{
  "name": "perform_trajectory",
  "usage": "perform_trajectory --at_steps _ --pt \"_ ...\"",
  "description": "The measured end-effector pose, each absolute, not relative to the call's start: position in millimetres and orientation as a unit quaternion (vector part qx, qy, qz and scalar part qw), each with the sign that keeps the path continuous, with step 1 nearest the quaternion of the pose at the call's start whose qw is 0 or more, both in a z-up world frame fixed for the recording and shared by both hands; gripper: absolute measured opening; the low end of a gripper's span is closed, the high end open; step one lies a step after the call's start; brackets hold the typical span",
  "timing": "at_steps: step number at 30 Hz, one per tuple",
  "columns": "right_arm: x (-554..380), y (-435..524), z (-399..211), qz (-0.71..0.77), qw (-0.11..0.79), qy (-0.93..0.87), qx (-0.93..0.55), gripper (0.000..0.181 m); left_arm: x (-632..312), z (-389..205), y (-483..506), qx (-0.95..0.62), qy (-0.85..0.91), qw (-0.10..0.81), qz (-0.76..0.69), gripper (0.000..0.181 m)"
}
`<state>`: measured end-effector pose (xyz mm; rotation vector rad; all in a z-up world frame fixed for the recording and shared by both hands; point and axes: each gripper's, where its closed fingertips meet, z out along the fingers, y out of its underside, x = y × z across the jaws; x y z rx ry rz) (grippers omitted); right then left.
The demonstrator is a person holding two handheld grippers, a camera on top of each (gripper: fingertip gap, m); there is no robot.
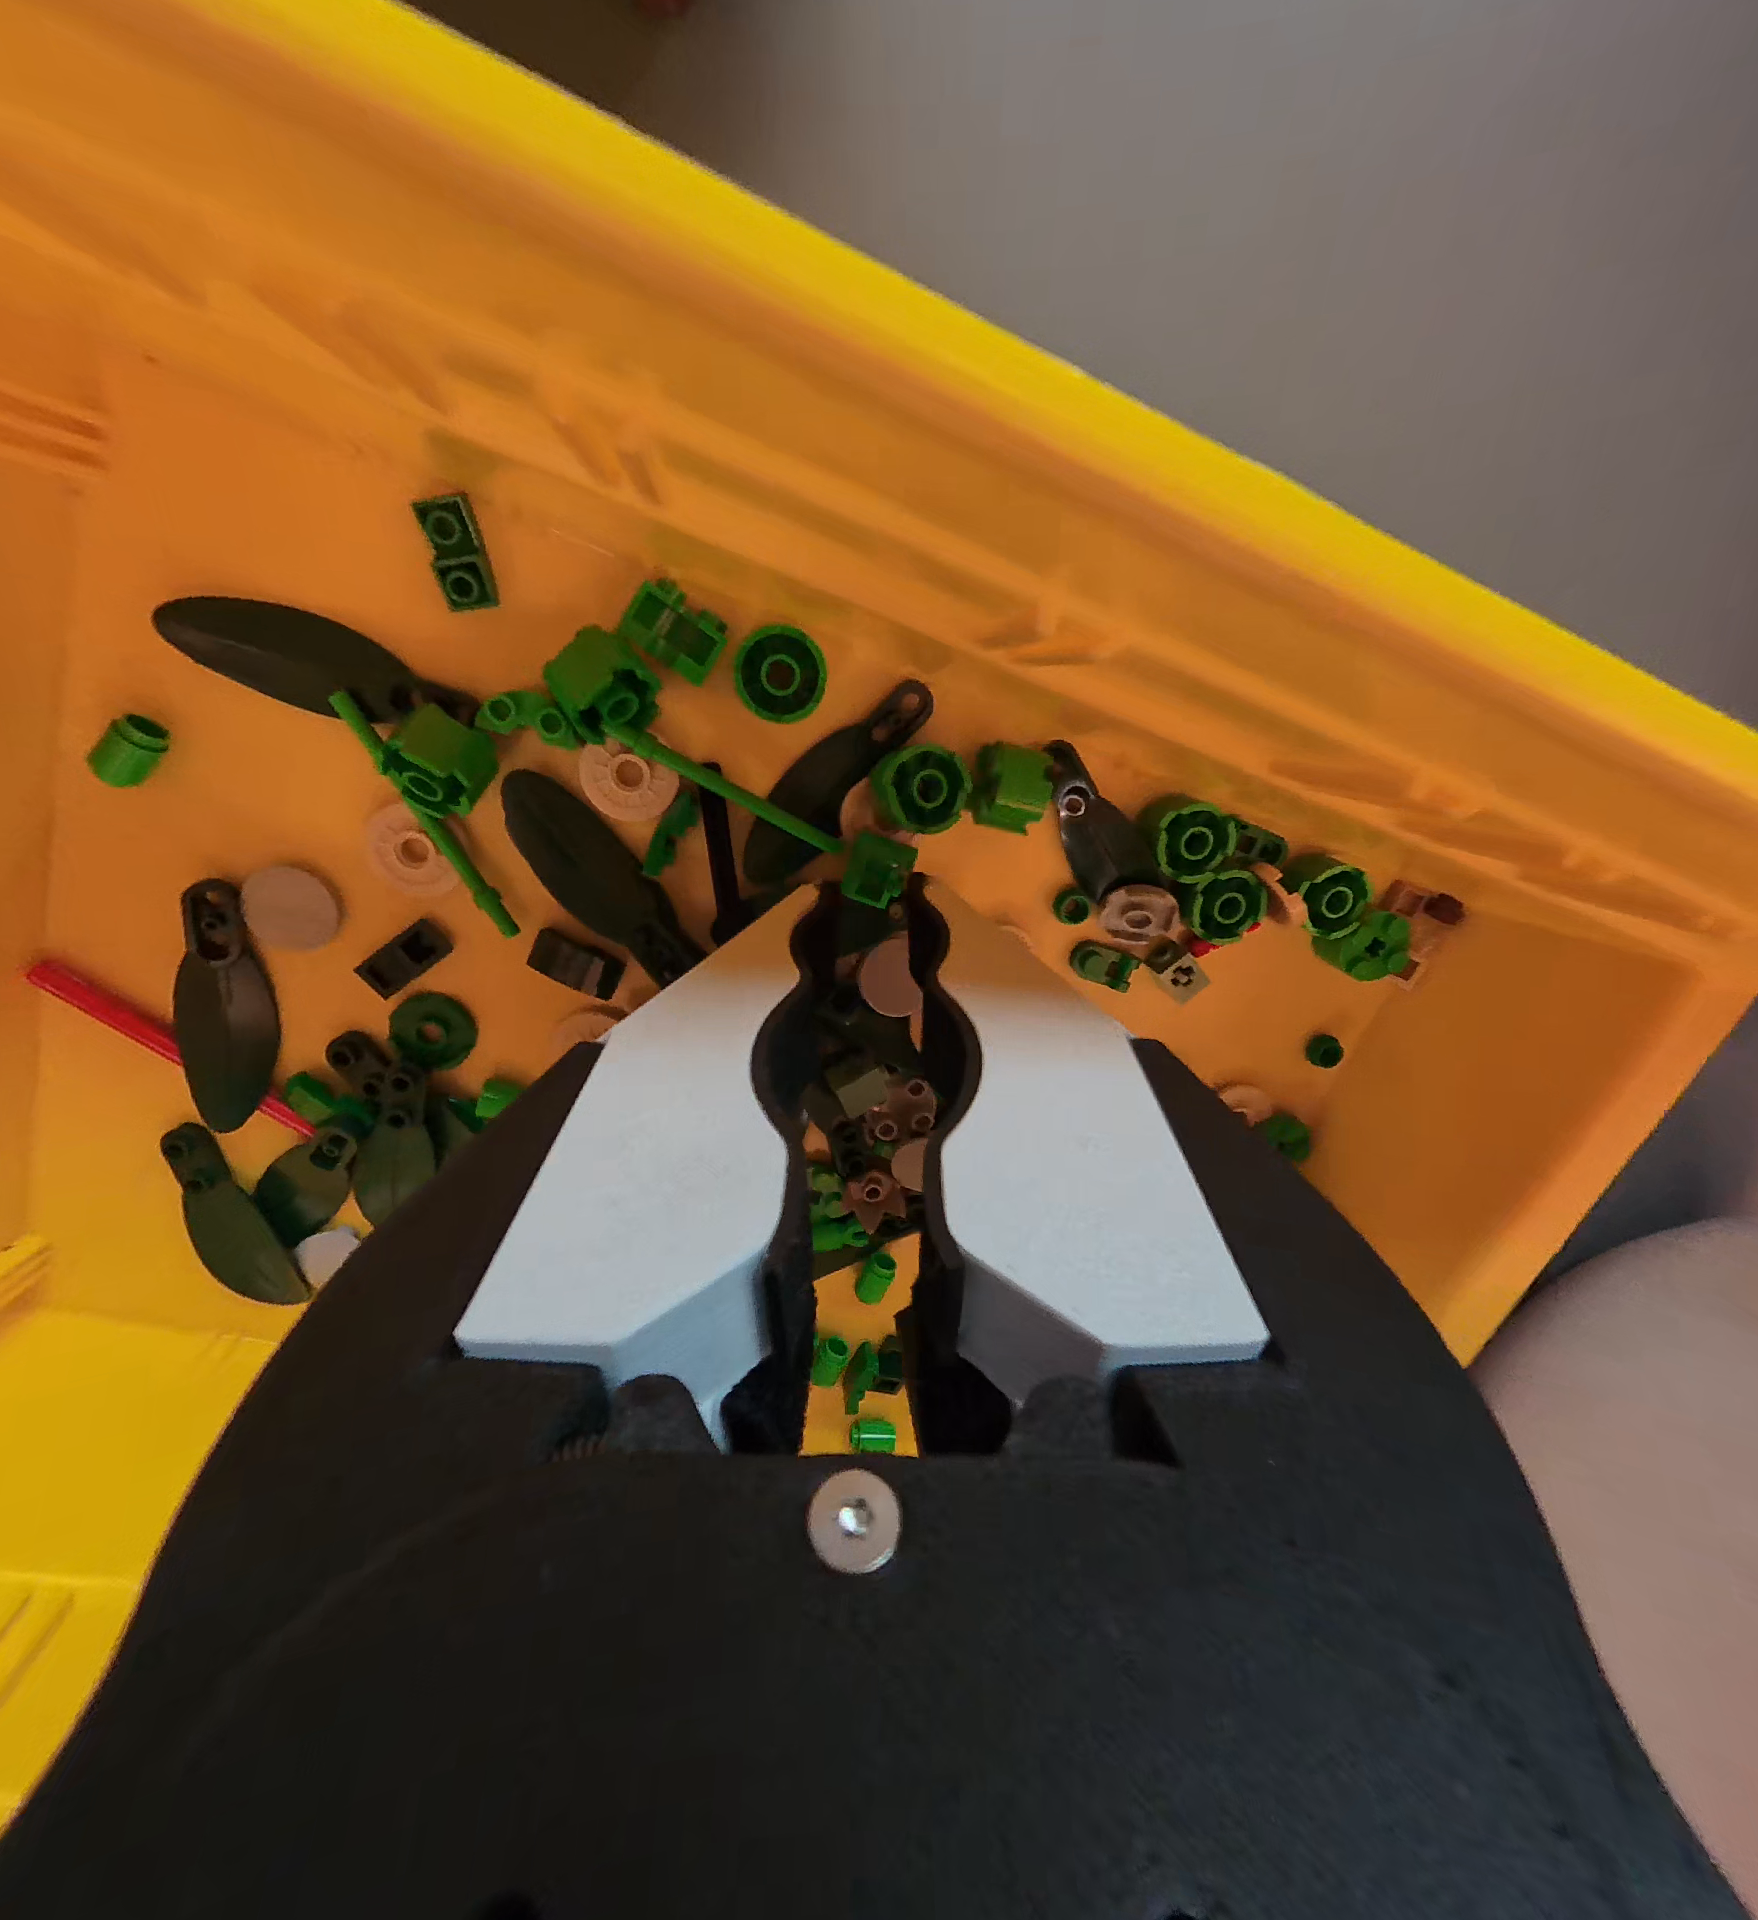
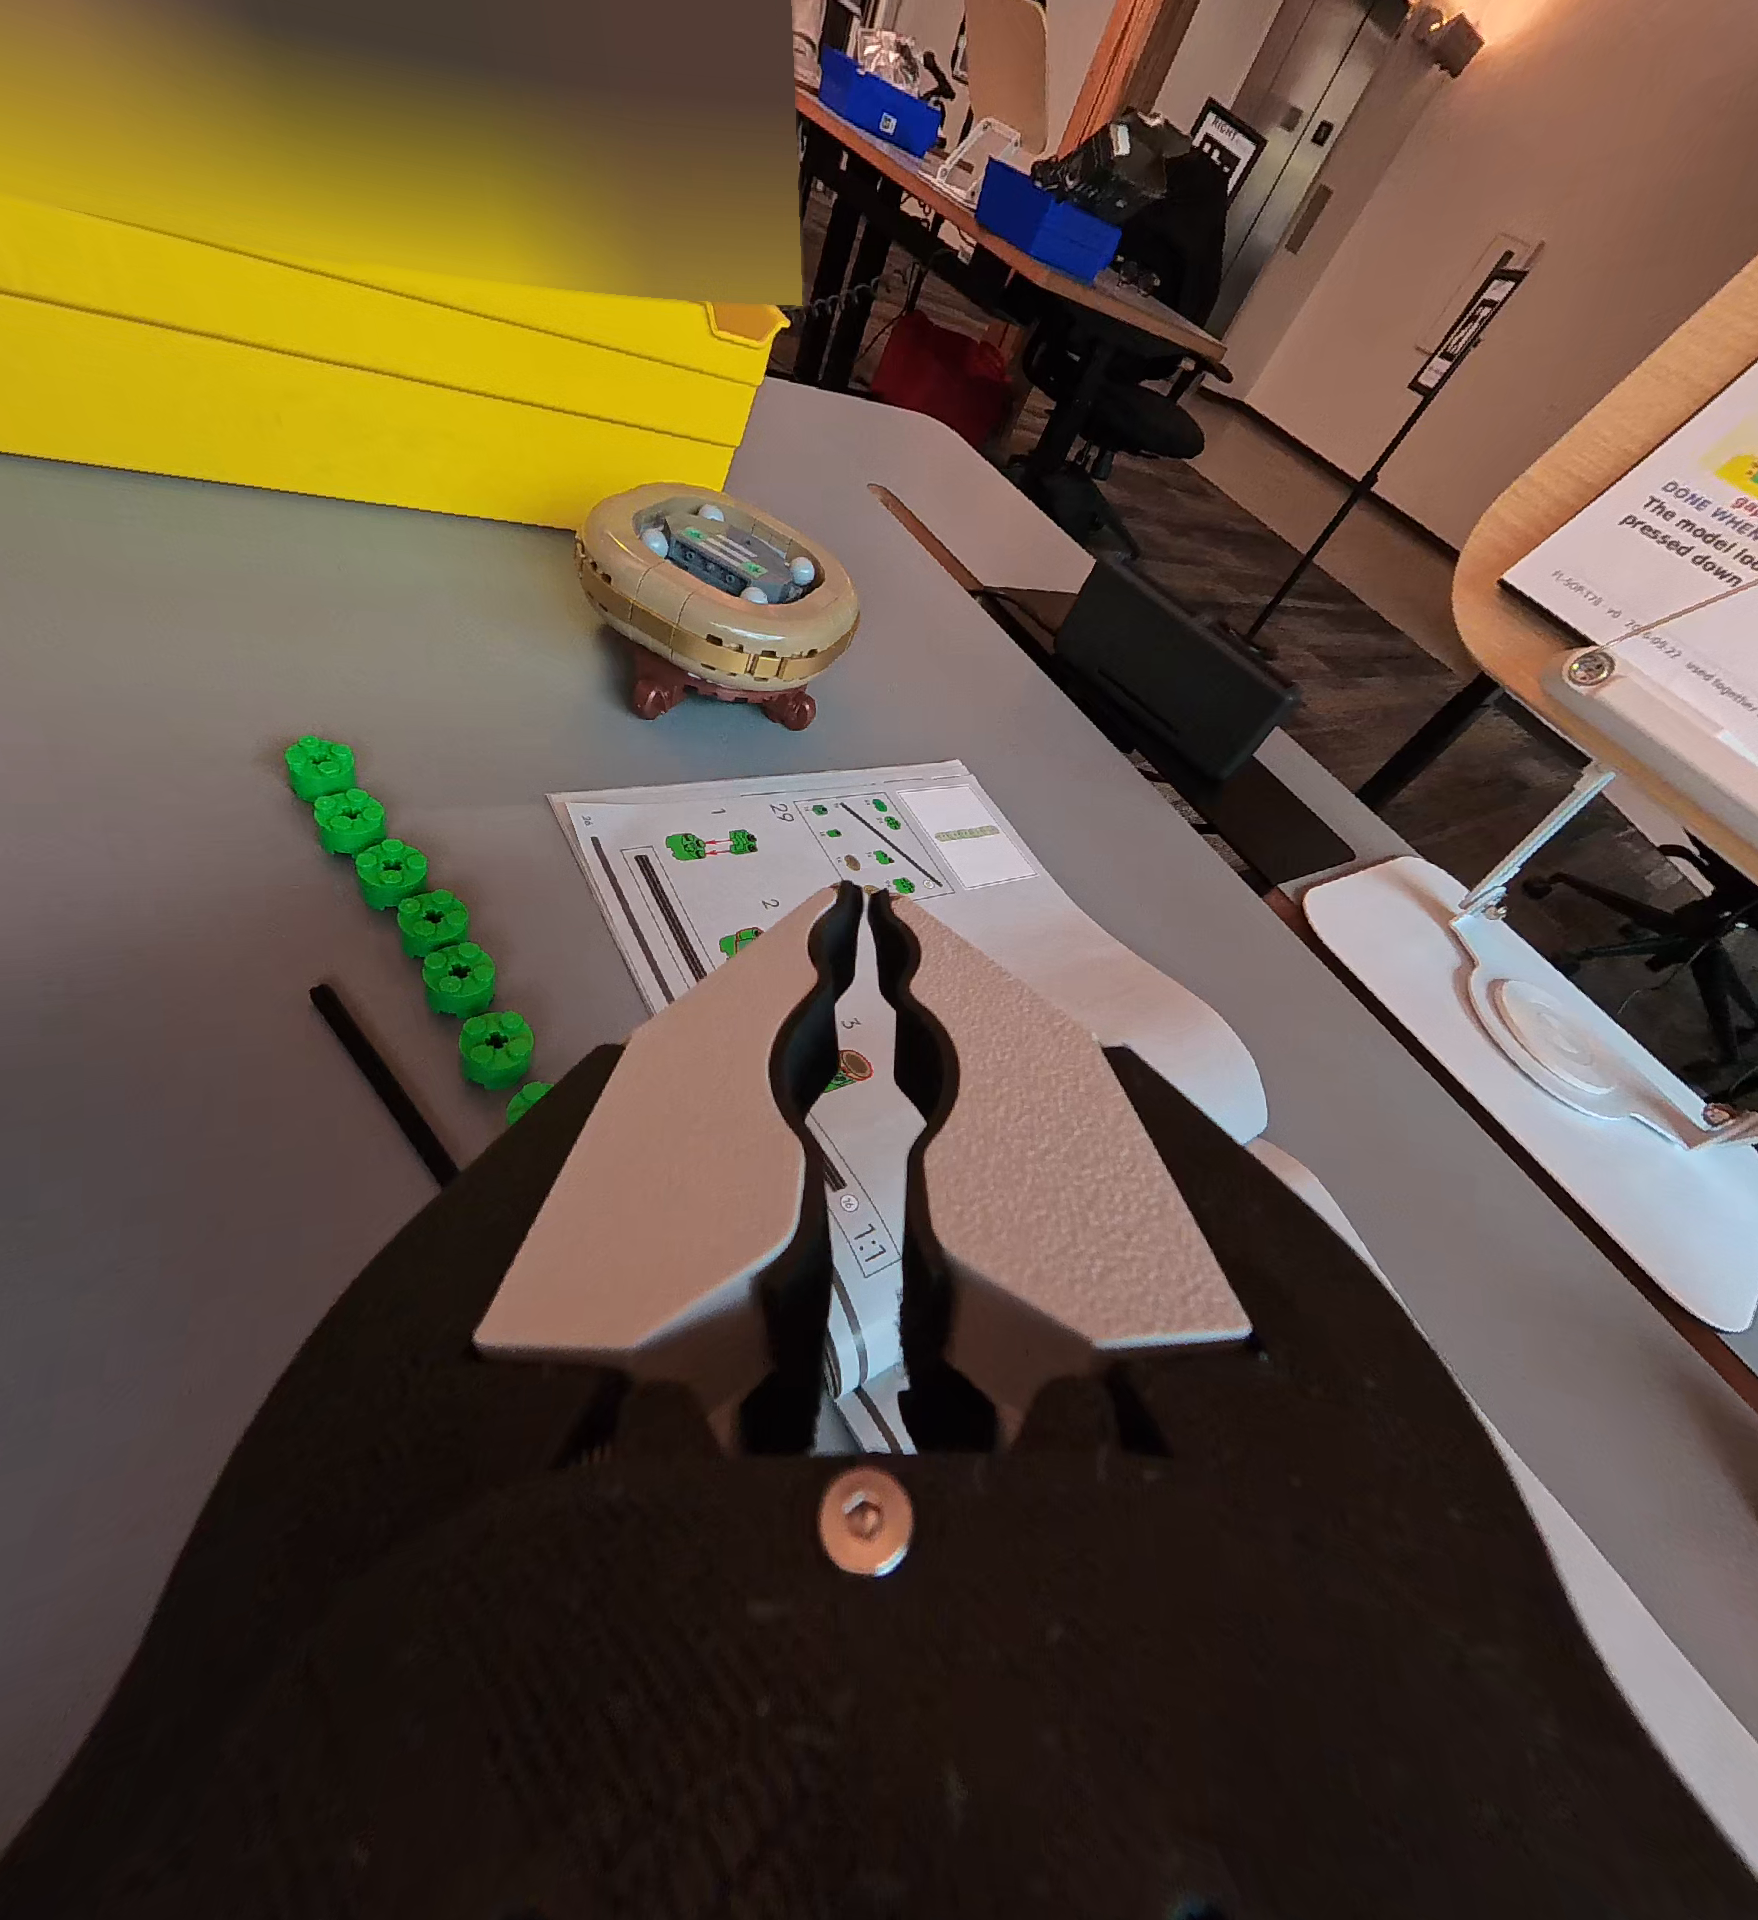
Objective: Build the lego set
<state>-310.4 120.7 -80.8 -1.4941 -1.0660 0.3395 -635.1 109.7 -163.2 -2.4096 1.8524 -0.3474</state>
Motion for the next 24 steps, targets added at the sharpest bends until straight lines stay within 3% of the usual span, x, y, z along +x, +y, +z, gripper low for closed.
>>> perform_trajectory --at_steps 9,20,24 --pt "-312 119 -82 0.147 0.591 -0.464 -0.643 0.001 -636 -148 107 -0.793 0.59 0.05 -0.141 0.009" --pt "-320 111 -75 0.139 0.593 -0.481 -0.63 0.001 -587 -22 134 -0.778 0.48 0.289 -0.285 0.009" --pt "-330 100 -68 0.13 0.603 -0.502 -0.606 0.006 -518 8 108 -0.754 0.441 0.273 -0.404 0.009"
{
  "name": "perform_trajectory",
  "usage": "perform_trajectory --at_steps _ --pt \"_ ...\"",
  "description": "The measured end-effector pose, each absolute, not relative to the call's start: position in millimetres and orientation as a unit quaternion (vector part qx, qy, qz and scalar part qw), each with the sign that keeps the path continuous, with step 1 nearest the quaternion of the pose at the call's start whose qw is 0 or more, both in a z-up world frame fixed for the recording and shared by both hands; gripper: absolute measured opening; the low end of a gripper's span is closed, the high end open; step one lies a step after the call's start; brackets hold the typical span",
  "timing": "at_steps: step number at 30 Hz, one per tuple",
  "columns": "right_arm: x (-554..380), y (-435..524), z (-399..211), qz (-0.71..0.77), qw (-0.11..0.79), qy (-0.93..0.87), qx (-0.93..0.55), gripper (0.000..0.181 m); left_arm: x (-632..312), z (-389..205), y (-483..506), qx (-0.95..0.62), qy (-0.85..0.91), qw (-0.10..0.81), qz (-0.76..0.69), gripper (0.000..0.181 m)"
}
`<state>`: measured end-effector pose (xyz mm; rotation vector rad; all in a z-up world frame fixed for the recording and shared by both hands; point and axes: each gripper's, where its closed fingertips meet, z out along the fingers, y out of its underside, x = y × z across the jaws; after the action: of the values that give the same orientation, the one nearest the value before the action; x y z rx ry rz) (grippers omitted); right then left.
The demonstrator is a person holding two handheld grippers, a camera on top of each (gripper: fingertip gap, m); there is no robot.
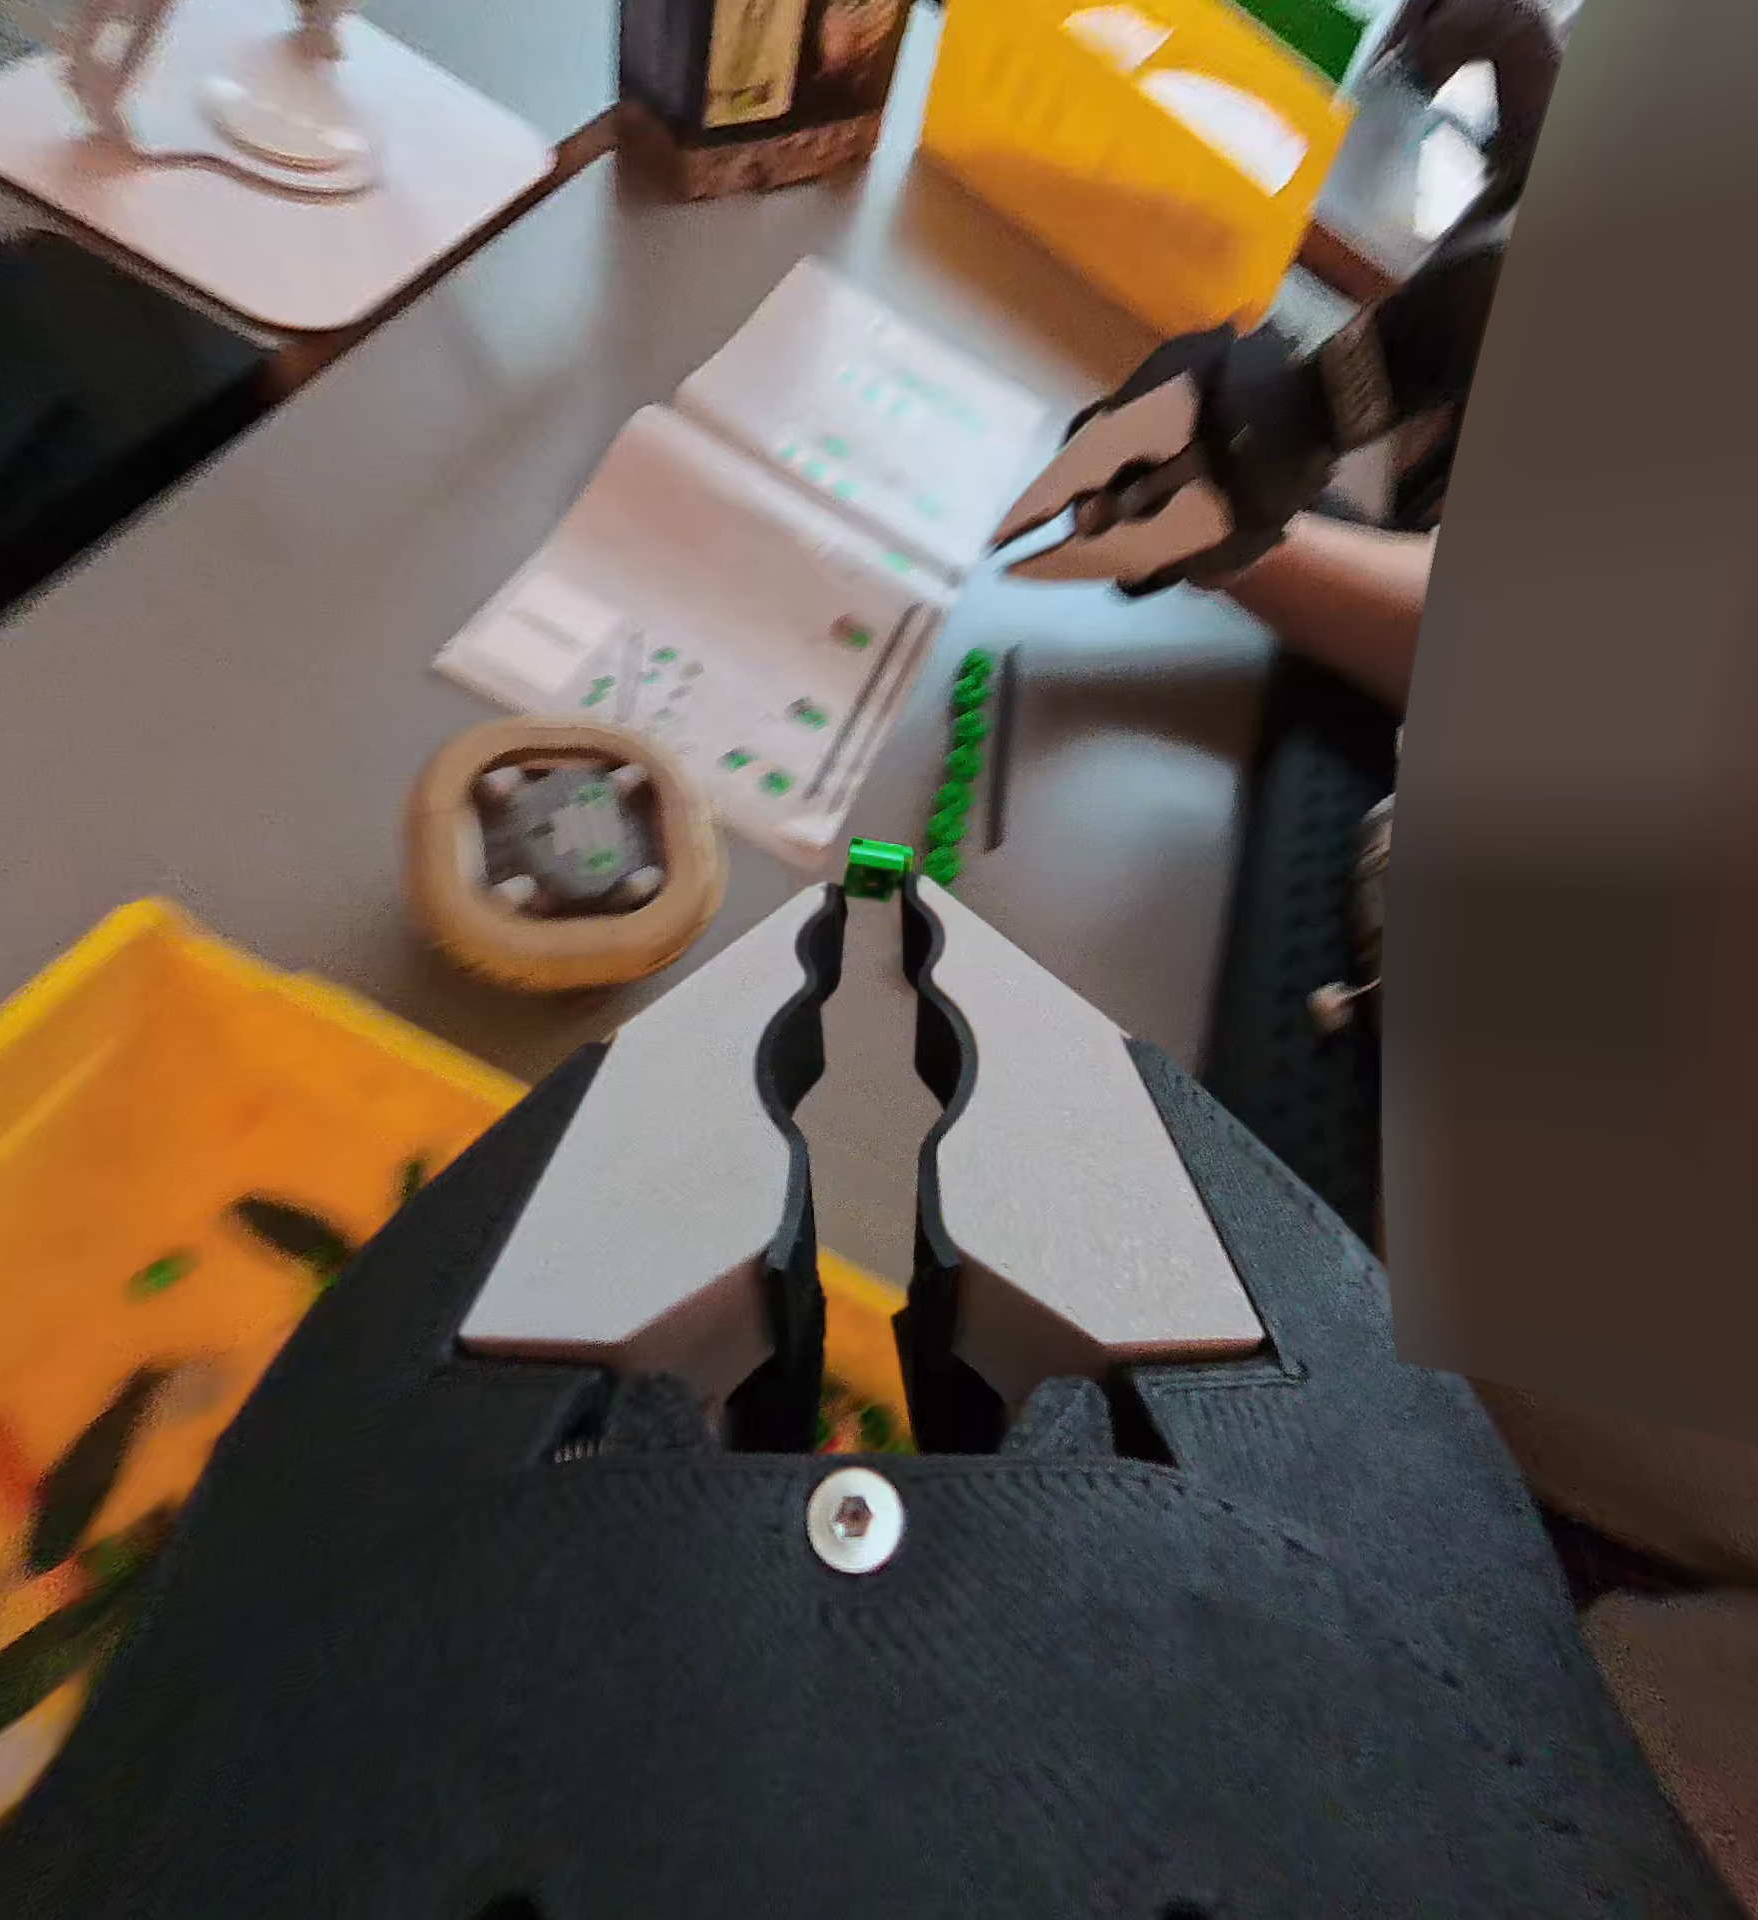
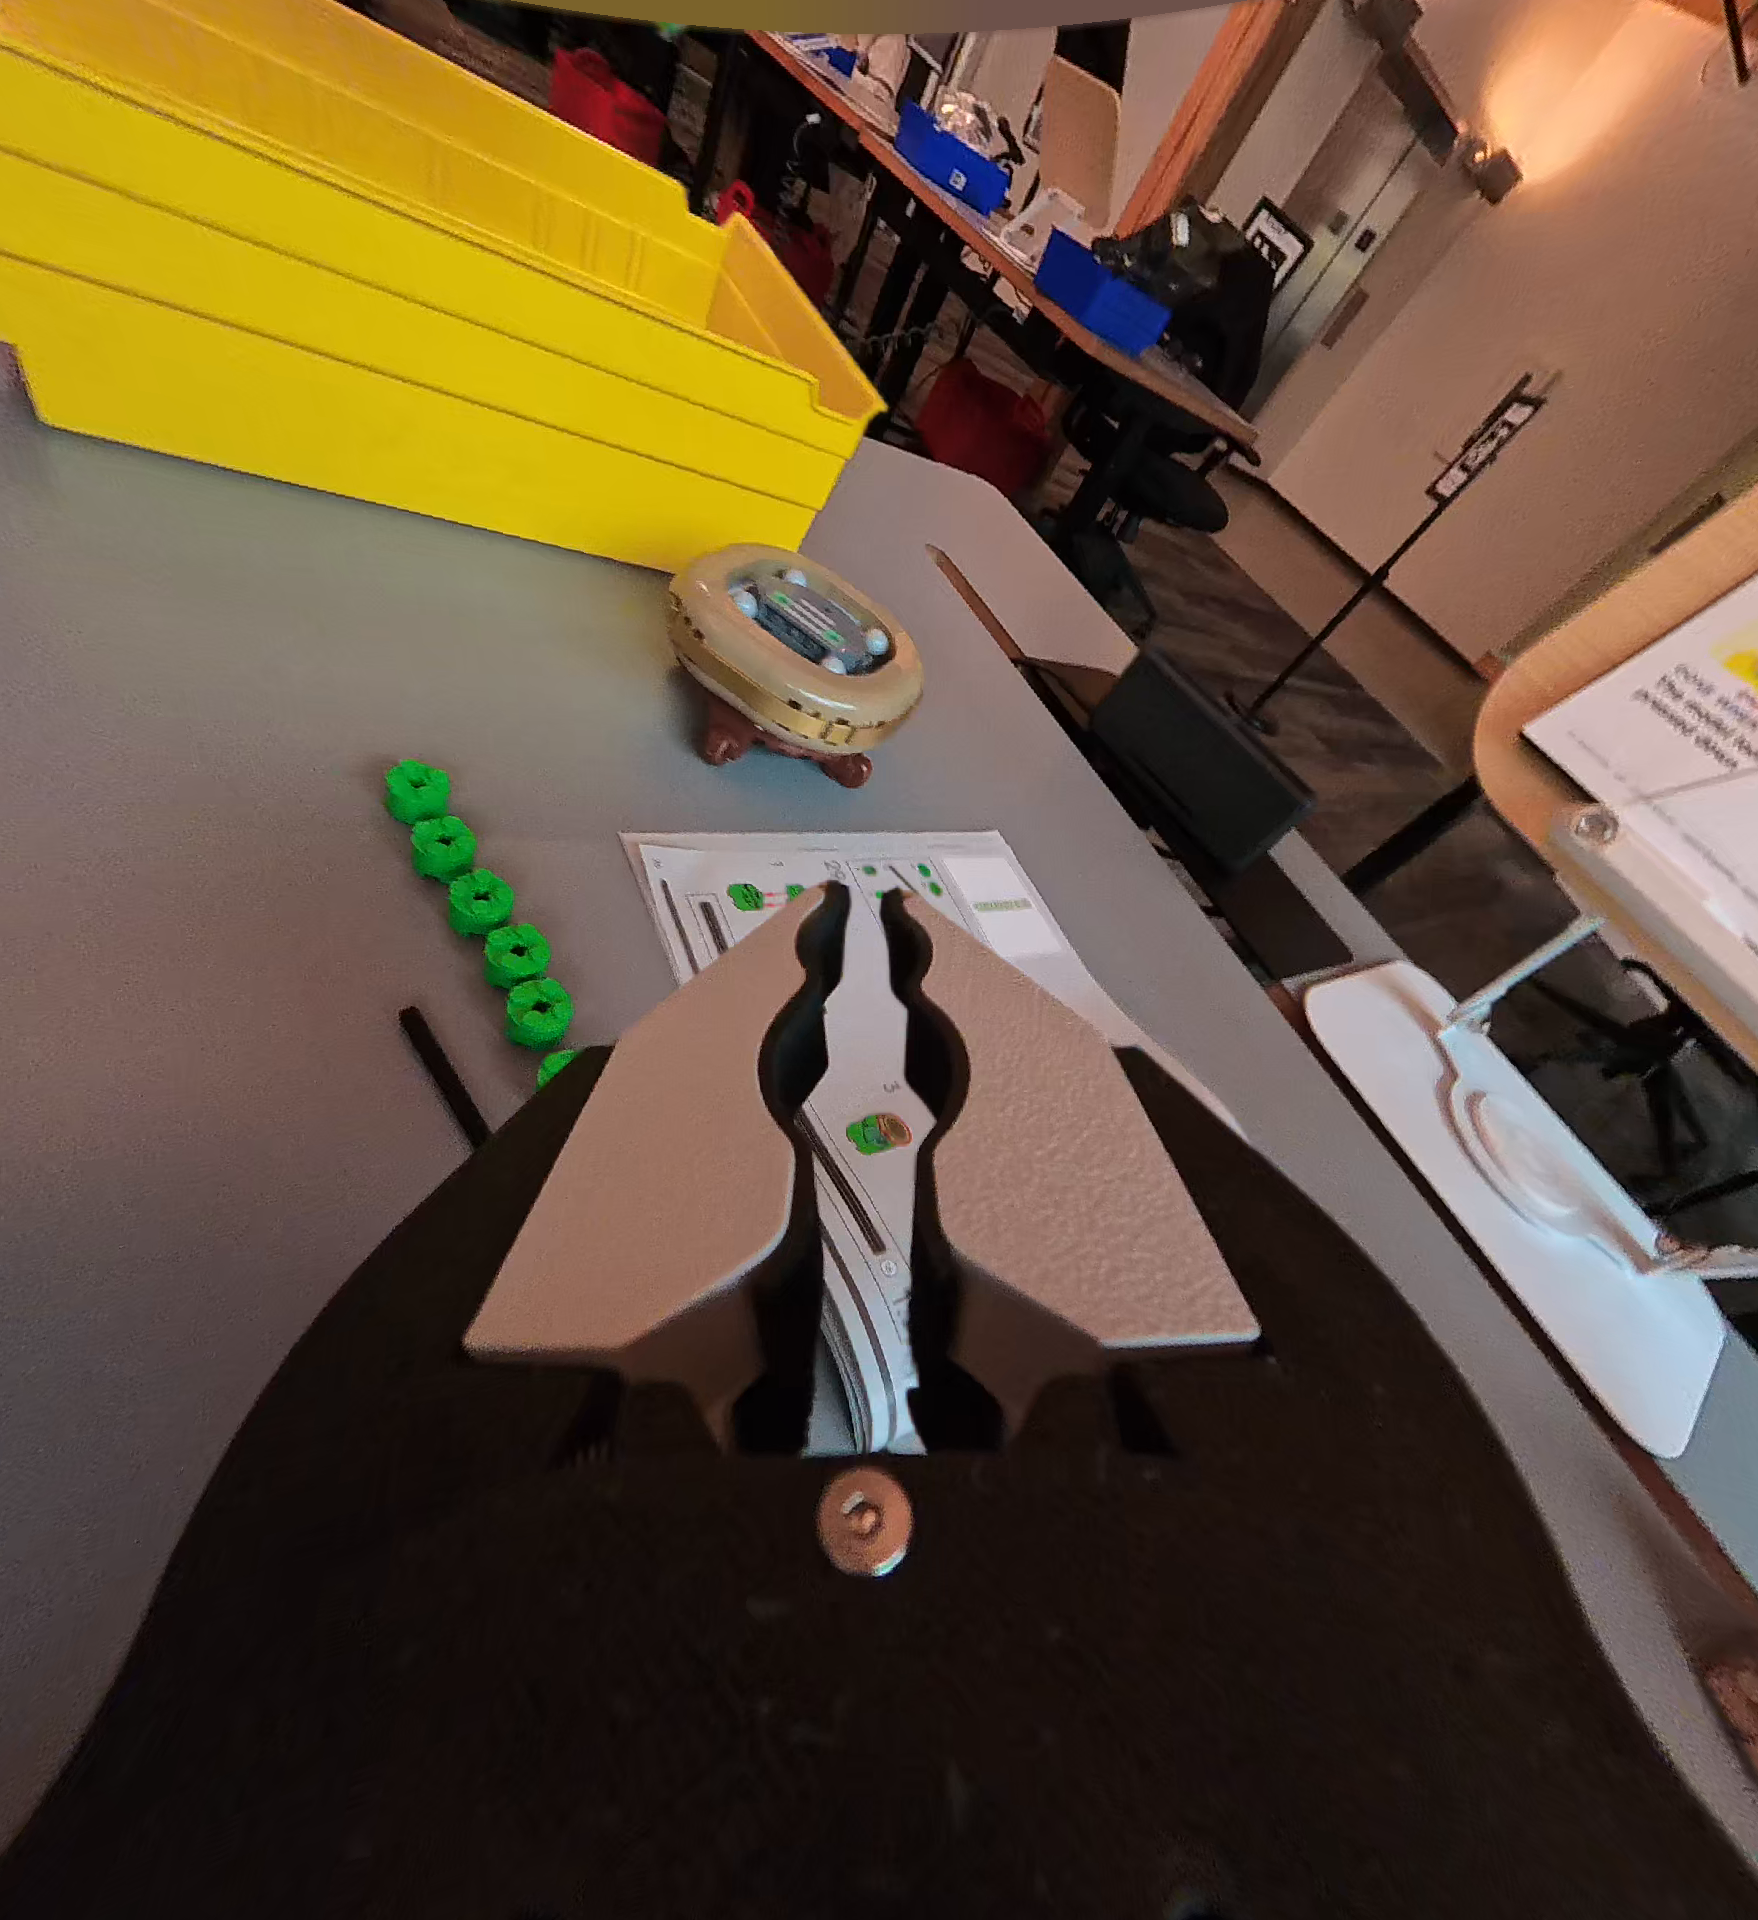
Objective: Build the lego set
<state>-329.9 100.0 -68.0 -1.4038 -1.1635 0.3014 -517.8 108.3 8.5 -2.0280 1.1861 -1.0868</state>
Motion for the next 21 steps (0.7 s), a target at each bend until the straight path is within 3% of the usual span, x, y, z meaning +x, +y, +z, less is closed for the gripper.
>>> perform_trajectory --at_steps 8,21 --pt "-370 42 -40 0.162 0.629 -0.559 -0.515 0.019 -409 -18 33 -0.723 0.442 0.136 -0.513 0.009" --pt "-376 22 -20 0.218 0.637 -0.547 -0.497 0.026 -382 -32 23 -0.701 0.385 0.072 -0.596 0.009"
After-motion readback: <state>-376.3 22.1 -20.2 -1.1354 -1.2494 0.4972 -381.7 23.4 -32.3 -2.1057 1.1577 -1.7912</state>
